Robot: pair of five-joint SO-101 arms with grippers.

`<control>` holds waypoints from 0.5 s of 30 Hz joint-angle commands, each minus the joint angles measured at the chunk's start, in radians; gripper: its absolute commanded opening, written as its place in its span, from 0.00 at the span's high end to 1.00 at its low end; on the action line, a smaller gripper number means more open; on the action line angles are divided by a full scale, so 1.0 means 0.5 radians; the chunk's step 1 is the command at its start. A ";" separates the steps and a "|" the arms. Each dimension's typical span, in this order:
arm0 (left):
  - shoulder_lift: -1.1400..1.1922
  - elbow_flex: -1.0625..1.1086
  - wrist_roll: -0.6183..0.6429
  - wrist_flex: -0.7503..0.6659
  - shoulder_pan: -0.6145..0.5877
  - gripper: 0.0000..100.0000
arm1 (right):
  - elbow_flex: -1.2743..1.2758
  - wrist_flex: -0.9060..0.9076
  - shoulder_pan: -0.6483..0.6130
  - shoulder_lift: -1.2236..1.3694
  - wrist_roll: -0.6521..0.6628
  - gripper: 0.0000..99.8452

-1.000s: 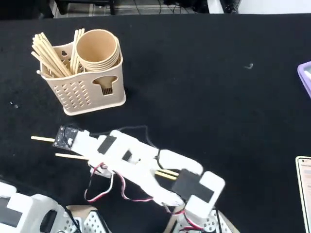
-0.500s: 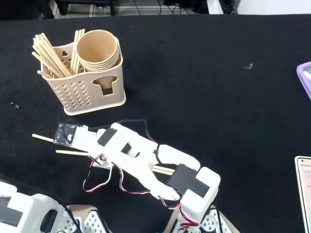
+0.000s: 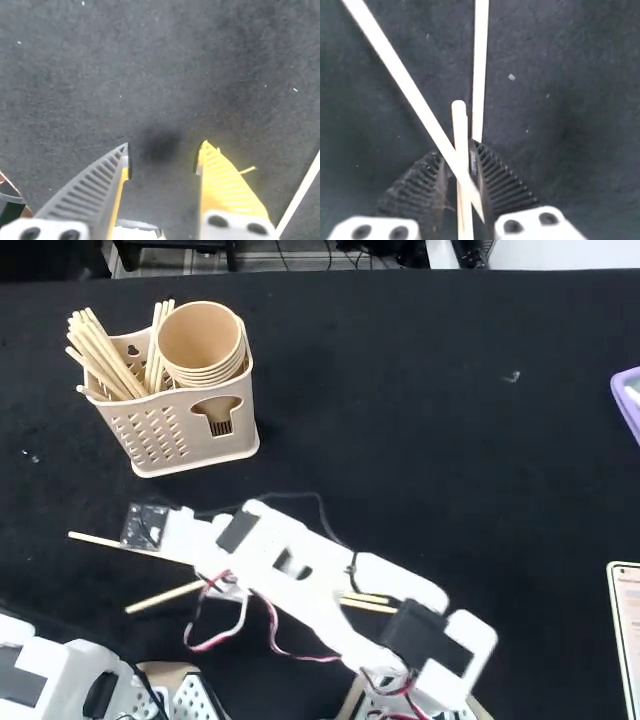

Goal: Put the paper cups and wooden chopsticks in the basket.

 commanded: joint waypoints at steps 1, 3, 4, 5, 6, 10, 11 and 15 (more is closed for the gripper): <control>-0.064 -0.011 -0.012 -0.006 0.008 0.78 | 0.143 -0.249 0.043 -0.180 0.003 0.99; -0.064 -0.014 -0.012 -0.006 0.014 0.78 | 0.097 -0.322 0.040 -0.170 -0.061 0.99; -0.064 -0.014 -0.012 -0.003 0.017 0.78 | 0.054 -0.347 0.040 -0.152 -0.120 0.99; -0.064 -0.014 -0.012 0.000 0.017 0.78 | -0.008 -0.350 0.040 -0.130 -0.160 0.99; -0.064 -0.011 -0.012 0.000 0.017 0.78 | -0.075 -0.347 0.046 -0.094 -0.187 0.99; -0.064 -0.014 -0.012 -0.006 0.008 0.78 | -0.290 -0.347 0.037 0.137 -0.304 0.99; -0.064 -0.014 -0.012 -0.006 0.008 0.78 | -0.333 -0.344 0.025 0.195 -0.338 0.99; -0.061 -0.008 -0.012 -0.009 0.008 0.78 | -0.446 -0.325 -0.034 0.370 -0.377 0.93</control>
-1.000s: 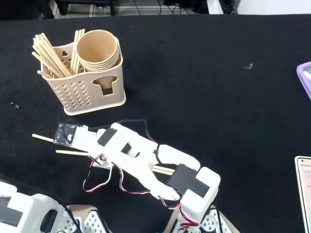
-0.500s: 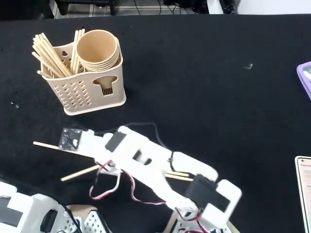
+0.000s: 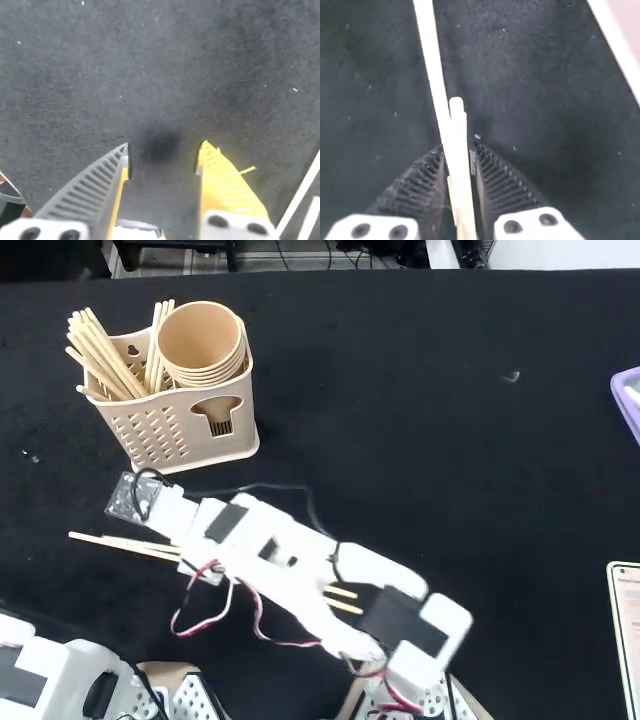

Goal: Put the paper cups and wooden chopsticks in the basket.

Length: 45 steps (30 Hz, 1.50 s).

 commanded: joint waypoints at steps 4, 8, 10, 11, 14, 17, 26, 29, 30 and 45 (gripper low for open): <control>-0.061 -0.014 -0.012 -0.009 0.008 0.78 | -0.198 0.110 -0.095 0.130 -0.080 0.83; -0.061 -0.014 -0.012 -0.009 0.008 0.78 | -0.189 0.224 -0.086 0.094 -0.077 0.81; -0.061 -0.014 -0.012 -0.009 0.008 0.78 | -0.186 0.273 -0.083 0.084 -0.077 0.81; -0.061 -0.014 -0.012 -0.009 0.011 0.78 | -0.186 0.285 -0.083 0.081 -0.083 0.81; -0.061 -0.014 -0.012 -0.009 0.011 0.78 | -0.222 0.347 -0.086 0.057 -0.086 0.81; -0.061 -0.014 -0.012 -0.012 0.008 0.78 | -0.232 0.393 -0.089 -0.060 -0.166 0.81; -0.061 -0.014 -0.012 -0.012 0.014 0.78 | 0.097 0.190 -0.270 -0.176 -0.212 0.80; -0.061 -0.014 -0.012 -0.012 0.014 0.78 | 0.097 0.117 -0.160 -0.087 -0.212 0.73; -0.061 -0.014 -0.012 -0.012 0.011 0.78 | 0.078 0.107 -0.114 -0.057 -0.212 0.71; -0.061 -0.014 -0.012 -0.012 0.008 0.78 | -0.081 0.187 0.015 0.121 -0.055 0.89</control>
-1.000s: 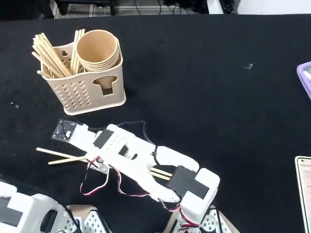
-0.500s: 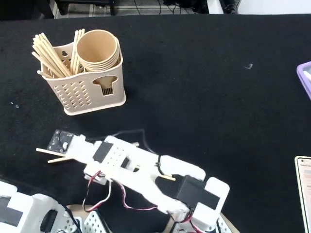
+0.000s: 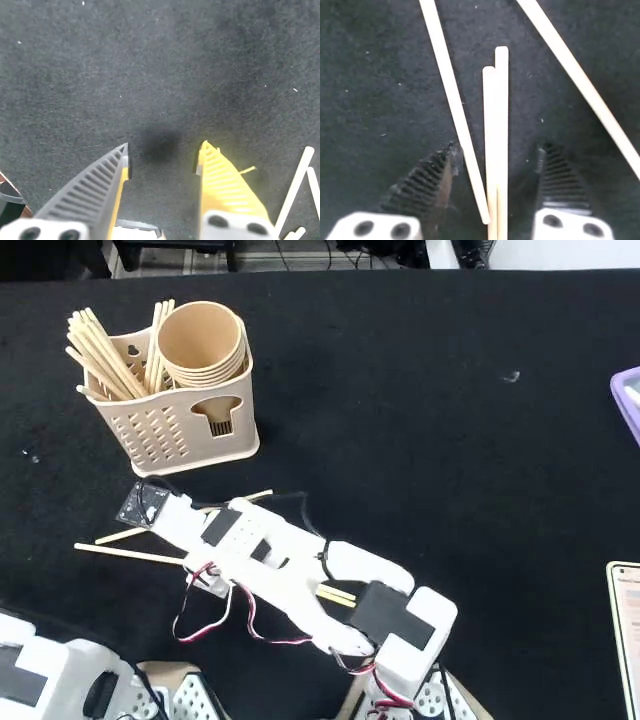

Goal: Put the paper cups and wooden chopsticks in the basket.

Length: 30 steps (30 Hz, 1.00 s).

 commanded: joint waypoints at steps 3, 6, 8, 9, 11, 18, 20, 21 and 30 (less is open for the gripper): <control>-0.061 -0.014 -0.012 -0.012 0.008 0.78 | -0.100 0.015 0.040 0.002 0.101 0.98; -0.061 -0.014 -0.012 -0.012 0.008 0.78 | -0.118 -0.009 0.040 0.002 0.126 0.99; -0.061 -0.014 -0.012 -0.012 0.008 0.78 | -0.161 -0.015 0.040 0.008 0.221 0.99; -0.061 -0.014 -0.012 -0.012 0.008 0.78 | -0.192 -0.015 0.040 0.008 0.270 0.99; -0.061 -0.014 -0.012 -0.012 0.008 0.78 | -0.262 -0.015 0.040 0.011 0.362 0.99; -0.061 -0.014 -0.012 -0.012 0.008 0.78 | -0.388 -0.012 0.015 0.020 0.482 0.94; -0.061 -0.014 -0.012 -0.012 0.008 0.78 | -0.385 0.000 0.006 0.020 0.476 0.85; -0.061 -0.014 -0.012 -0.012 0.008 0.78 | -0.385 0.000 0.006 0.020 0.476 0.80; -0.061 -0.017 -0.012 -0.012 0.011 0.78 | -0.404 -0.101 0.058 0.026 0.491 0.62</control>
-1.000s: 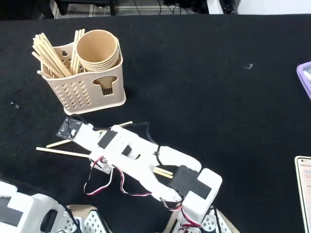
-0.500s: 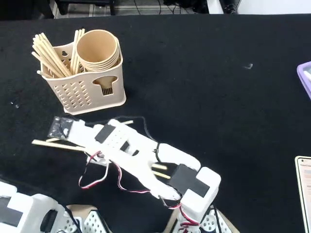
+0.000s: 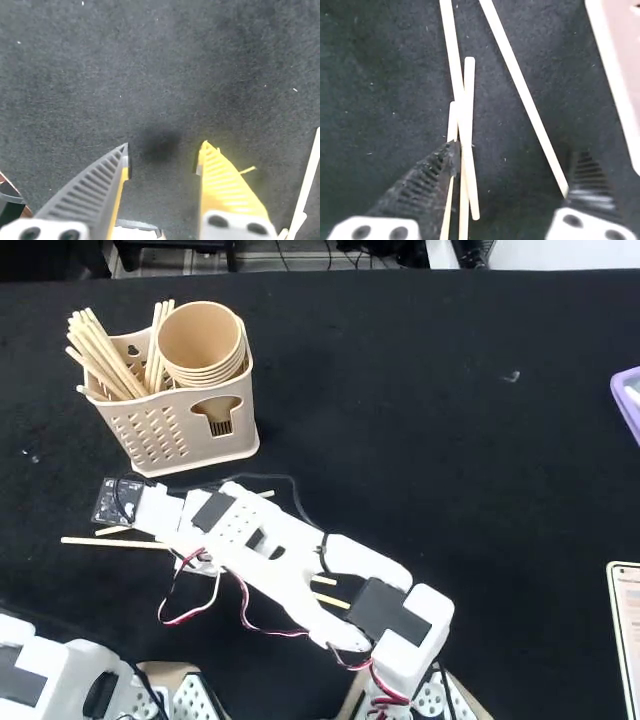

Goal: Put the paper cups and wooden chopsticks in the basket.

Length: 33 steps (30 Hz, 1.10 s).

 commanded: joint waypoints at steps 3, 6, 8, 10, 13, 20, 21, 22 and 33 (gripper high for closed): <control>-0.061 -0.017 -0.012 -0.012 0.011 0.78 | -0.140 -0.224 0.095 0.069 0.021 0.62; -0.061 -0.017 -0.012 -0.012 0.014 0.78 | -0.232 -0.221 0.126 0.204 0.021 0.62; -0.061 -0.017 -0.012 -0.012 0.017 0.78 | -0.327 -0.141 0.138 0.302 0.021 0.62; -0.061 -0.017 -0.012 -0.012 0.017 0.78 | -0.428 -0.003 0.141 0.373 0.021 0.66; -0.061 -0.017 -0.012 -0.012 0.017 0.78 | -0.563 0.206 0.138 0.428 0.080 0.80; -0.064 -0.017 -0.015 -0.012 0.008 0.78 | -0.480 0.353 0.144 0.256 0.101 0.99; -0.061 -0.017 -0.015 -0.012 0.008 0.78 | -0.422 0.356 0.144 0.192 0.089 0.99; -0.061 -0.017 -0.015 -0.012 0.005 0.78 | -0.345 0.356 0.138 0.118 0.089 0.99; -0.064 -0.017 -0.012 -0.009 0.023 0.78 | 0.548 -0.089 0.049 -0.557 -0.160 0.80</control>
